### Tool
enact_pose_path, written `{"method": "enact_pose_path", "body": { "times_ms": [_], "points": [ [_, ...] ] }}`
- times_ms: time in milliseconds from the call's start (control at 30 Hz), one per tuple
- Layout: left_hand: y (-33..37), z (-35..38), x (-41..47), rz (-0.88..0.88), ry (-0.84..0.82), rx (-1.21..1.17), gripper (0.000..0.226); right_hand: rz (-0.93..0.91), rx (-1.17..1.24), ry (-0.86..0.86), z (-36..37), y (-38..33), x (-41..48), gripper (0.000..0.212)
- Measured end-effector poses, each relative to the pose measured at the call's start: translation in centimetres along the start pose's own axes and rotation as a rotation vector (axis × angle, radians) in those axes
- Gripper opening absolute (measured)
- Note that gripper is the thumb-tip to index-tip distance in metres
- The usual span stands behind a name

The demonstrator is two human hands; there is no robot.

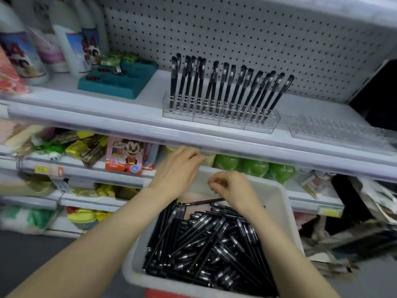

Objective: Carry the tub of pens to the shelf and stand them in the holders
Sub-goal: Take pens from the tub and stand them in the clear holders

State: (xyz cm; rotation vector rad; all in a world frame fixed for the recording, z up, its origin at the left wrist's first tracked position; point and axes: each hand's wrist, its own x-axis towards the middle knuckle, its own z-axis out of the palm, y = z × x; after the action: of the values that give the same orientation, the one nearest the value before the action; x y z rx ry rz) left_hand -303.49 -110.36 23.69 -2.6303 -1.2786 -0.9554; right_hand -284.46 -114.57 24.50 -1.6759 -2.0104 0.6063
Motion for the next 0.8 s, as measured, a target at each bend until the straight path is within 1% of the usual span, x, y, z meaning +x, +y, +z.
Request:
{"method": "enact_pose_path", "body": {
  "times_ms": [67,167,333,433,567,700,800],
  "points": [
    [0.2,1.1,-0.7,-0.053,-0.050,0.005,0.037,-0.012,-0.039,-0.039,1.2,0.9,-0.5,0.011],
    [-0.1,1.9,-1.1,-0.125,-0.118,0.028,0.032,-0.014,-0.103,-0.087,2.3,1.9,-0.9,0.014],
    [0.1,2.5,-1.5,-0.141,-0.165,0.100,0.036,-0.089,-0.237,-0.231,3.8,2.2,-0.7,0.021],
    [0.2,2.4,-1.6,-0.149,-0.184,0.132,0.044,-0.128,-0.315,-0.241,4.3,1.7,-0.4,0.023],
    [0.4,2.3,-1.5,-0.157,-0.193,0.143,0.046,-0.147,-0.434,-0.277,4.5,1.3,-0.2,0.018],
    [0.6,2.1,-1.6,-0.159,-0.200,0.139,0.053,-0.093,-0.371,-0.254,2.0,1.4,-0.3,0.014],
    [0.3,2.0,-1.3,-0.167,-0.211,0.069,0.051,-0.023,-0.191,-0.217,-1.9,1.0,-0.5,0.013]
  ]
}}
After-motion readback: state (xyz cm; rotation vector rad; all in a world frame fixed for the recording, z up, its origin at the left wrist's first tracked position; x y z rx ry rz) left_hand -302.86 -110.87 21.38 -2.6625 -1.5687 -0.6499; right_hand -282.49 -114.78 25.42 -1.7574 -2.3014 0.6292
